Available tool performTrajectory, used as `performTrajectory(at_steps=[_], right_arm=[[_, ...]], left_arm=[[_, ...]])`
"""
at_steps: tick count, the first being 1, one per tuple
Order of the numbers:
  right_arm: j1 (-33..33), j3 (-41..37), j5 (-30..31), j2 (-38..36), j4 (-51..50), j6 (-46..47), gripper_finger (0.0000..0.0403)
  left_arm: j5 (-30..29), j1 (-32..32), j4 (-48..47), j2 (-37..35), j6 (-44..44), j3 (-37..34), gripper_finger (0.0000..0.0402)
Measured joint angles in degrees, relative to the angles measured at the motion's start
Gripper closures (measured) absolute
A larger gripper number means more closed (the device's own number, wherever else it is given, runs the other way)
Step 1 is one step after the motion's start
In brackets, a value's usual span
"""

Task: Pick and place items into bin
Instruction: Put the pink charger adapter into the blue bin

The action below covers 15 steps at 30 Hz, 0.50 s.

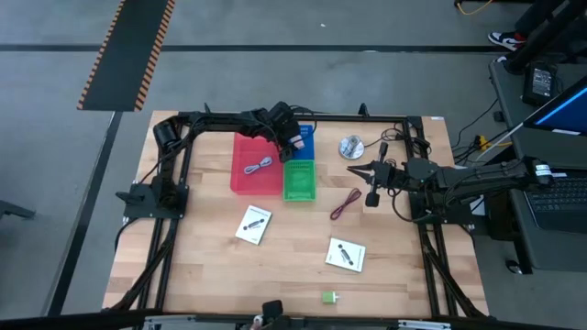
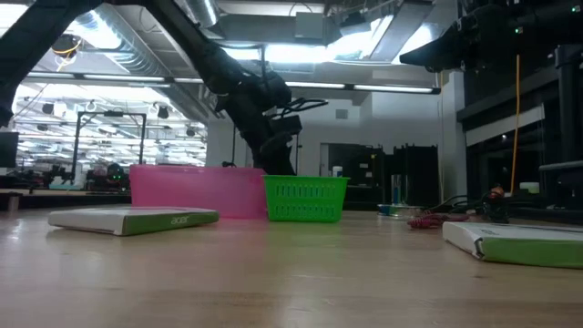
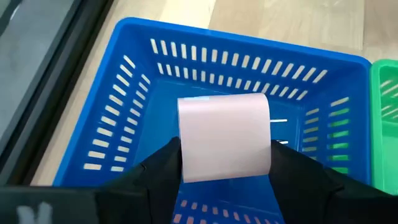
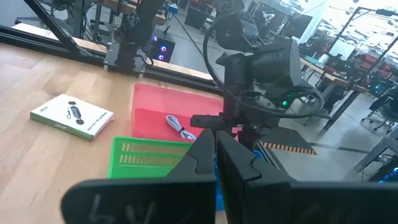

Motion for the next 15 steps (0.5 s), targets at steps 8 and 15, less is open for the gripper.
performTrajectory(at_steps=[8, 15], right_arm=[[0.0, 0.0, 0.0, 0.0, 0.0, 0.0, 0.0402], [0.0, 0.0, 0.0, 0.0, 0.0, 0.1, 0.0402]], left_arm=[[0.0, 0.0, -0.1, -0.1, -0.7, 0.0, 0.0181], [0.0, 0.0, -0.1, -0.1, -2.5, 0.0, 0.0178]])
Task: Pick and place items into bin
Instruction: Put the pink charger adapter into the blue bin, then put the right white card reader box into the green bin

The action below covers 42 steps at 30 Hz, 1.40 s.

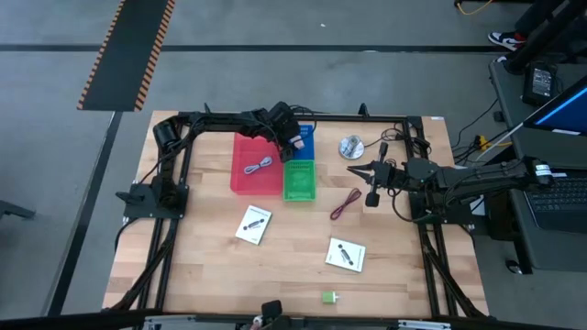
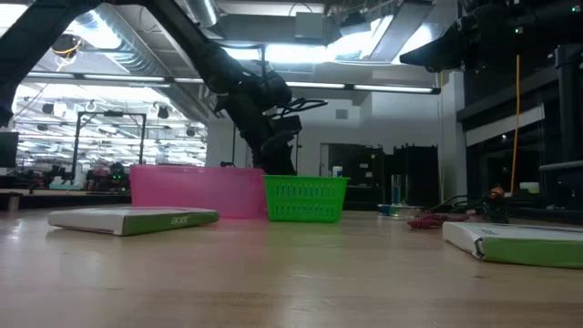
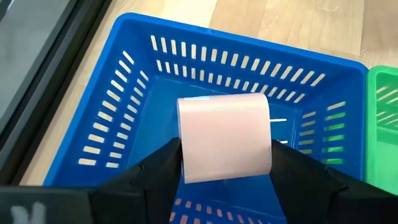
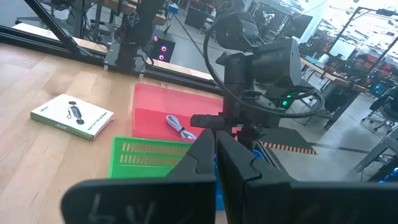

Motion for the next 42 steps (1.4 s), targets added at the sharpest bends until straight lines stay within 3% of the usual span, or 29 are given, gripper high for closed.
performTrajectory(at_steps=[19, 23, 29, 36, 42], right_arm=[[0.0, 0.0, 0.0, 0.0, -0.2, 0.1, 0.0402], [0.0, 0.0, 0.0, 0.0, -0.2, 0.1, 0.0402], [0.0, 0.0, 0.0, 0.0, -0.2, 0.1, 0.0402], [0.0, 0.0, 0.0, 0.0, -0.2, 0.1, 0.0402], [0.0, 0.0, 0.0, 0.0, -0.2, 0.1, 0.0402]], left_arm=[[-0.3, -0.3, 0.4, 0.0, 2.9, 0.0, 0.0177], [-5.1, -1.3, 0.4, 0.0, 7.2, 0.0, 0.0186], [-5.2, -2.5, 0.5, -0.1, 7.6, 0.0, 0.0205], [-9.4, -2.9, 0.5, -0.1, 7.0, 0.0, 0.0153], [-10.6, -2.9, 0.5, -0.1, 6.4, 0.0, 0.0147]])
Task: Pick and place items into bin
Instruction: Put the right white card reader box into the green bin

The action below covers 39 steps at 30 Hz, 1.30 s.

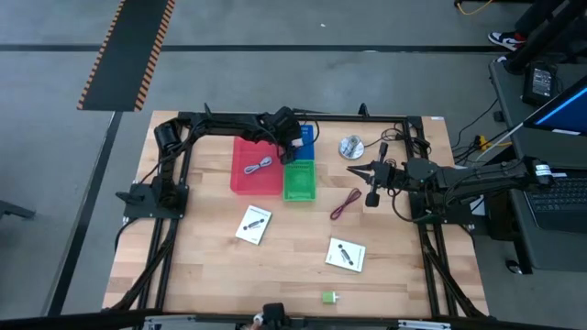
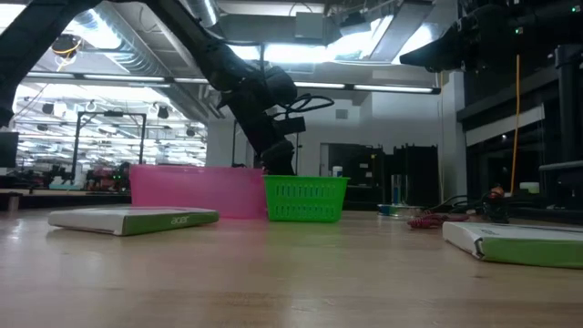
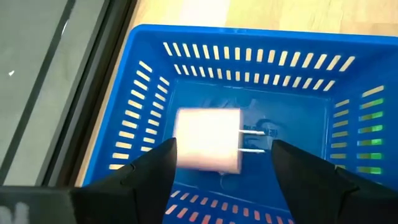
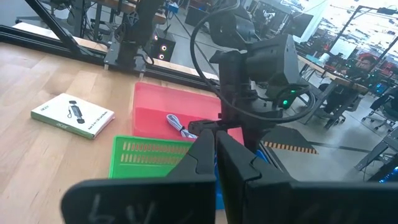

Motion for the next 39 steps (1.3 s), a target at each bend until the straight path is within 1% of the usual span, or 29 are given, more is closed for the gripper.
performTrajectory(at_steps=[5, 9, 13, 17, 20, 23, 27, 30, 35, 39], right_arm=[[0.0, 0.0, 0.0, 0.0, 0.0, 0.0, 0.0402], [0.0, 0.0, 0.0, 0.0, 0.0, 0.0, 0.0402], [0.0, 0.0, 0.0, 0.0, -0.5, 0.0, 0.0402], [0.0, 0.0, 0.0, 0.0, -0.7, 0.0, 0.0402], [0.0, 0.0, 0.0, 0.0, -0.9, 0.0, 0.0402], [0.0, 0.0, 0.0, 0.0, -1.1, 0.0, 0.0402], [0.0, 0.0, 0.0, 0.0, -1.8, 0.0, 0.0402], [0.0, 0.0, 0.0, 0.0, -2.4, 0.0, 0.0402], [0.0, 0.0, 0.0, 0.0, -3.2, 0.2, 0.0402], [0.0, 0.0, -0.2, 0.0, -3.9, 2.1, 0.0402]], left_arm=[[0.0, 0.0, -0.1, 0.0, -0.5, 0.7, 0.0148], [1.5, -0.4, -0.1, -1.4, -0.5, 0.9, 0.0149], [2.0, -2.3, -0.6, -5.3, -0.1, 0.9, 0.0149], [1.9, -5.1, -1.9, -10.9, 2.3, 1.0, 0.0149], [1.9, -7.1, -5.5, -15.9, 2.6, 1.0, 0.0149], [1.9, -8.8, -11.9, -20.8, 2.3, 1.0, 0.0149], [2.4, -10.5, -19.2, -25.2, -3.7, 1.0, 0.0149], [3.6, -11.8, -22.8, -26.5, -7.3, 1.0, 0.0149], [5.3, -14.5, -19.3, -26.8, -10.8, -4.2, 0.0149], [5.2, -17.6, -11.8, -26.7, -14.0, -9.5, 0.0149]])
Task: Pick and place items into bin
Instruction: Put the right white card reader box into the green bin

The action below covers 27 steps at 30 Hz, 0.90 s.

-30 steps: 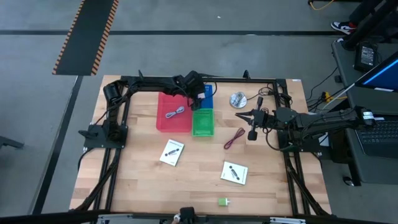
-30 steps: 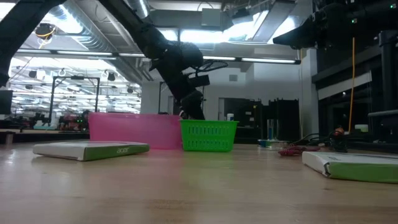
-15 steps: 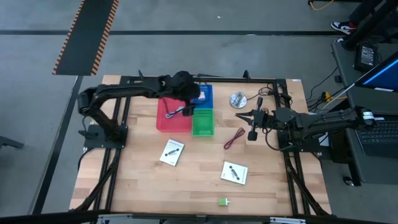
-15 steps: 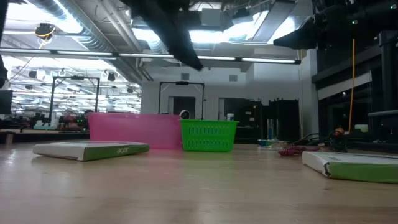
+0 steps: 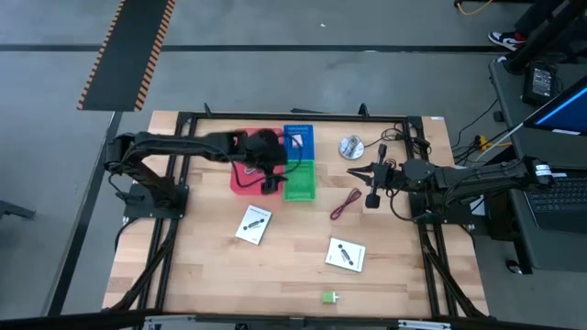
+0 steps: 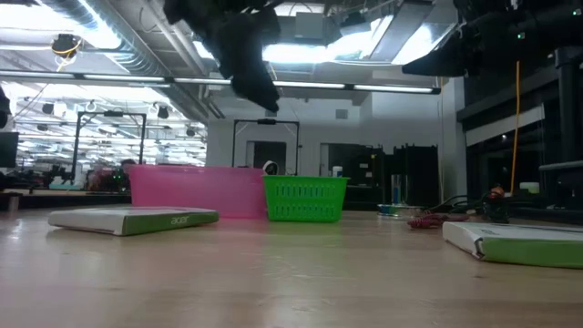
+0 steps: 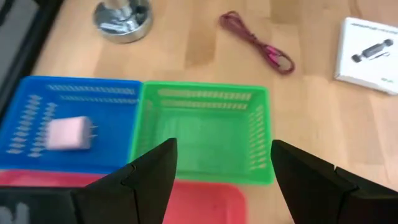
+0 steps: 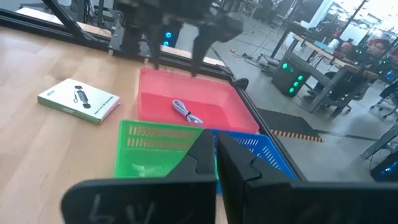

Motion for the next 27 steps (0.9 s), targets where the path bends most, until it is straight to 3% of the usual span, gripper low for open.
performTrajectory(at_steps=[7, 14, 25, 27], right_arm=[[0.0, 0.0, -2.0, 0.0, -0.8, 1.1, 0.0402], [0.0, 0.0, -8.2, 0.0, -1.4, 2.1, 0.0402], [3.5, 0.0, -7.0, 0.0, -6.1, 9.4, 0.0402], [5.0, 0.7, -4.1, 0.0, -8.6, 11.5, 0.0402]], left_arm=[[-0.6, -7.2, 18.9, 0.1, -2.3, -6.3, 0.0149], [-2.1, -13.2, 27.9, 0.1, -1.4, -9.4, 0.0149], [-7.4, -19.2, 29.6, 0.1, -3.4, -9.7, 0.0149], [-8.2, -19.8, 29.6, 0.1, -3.4, -9.7, 0.0149]])
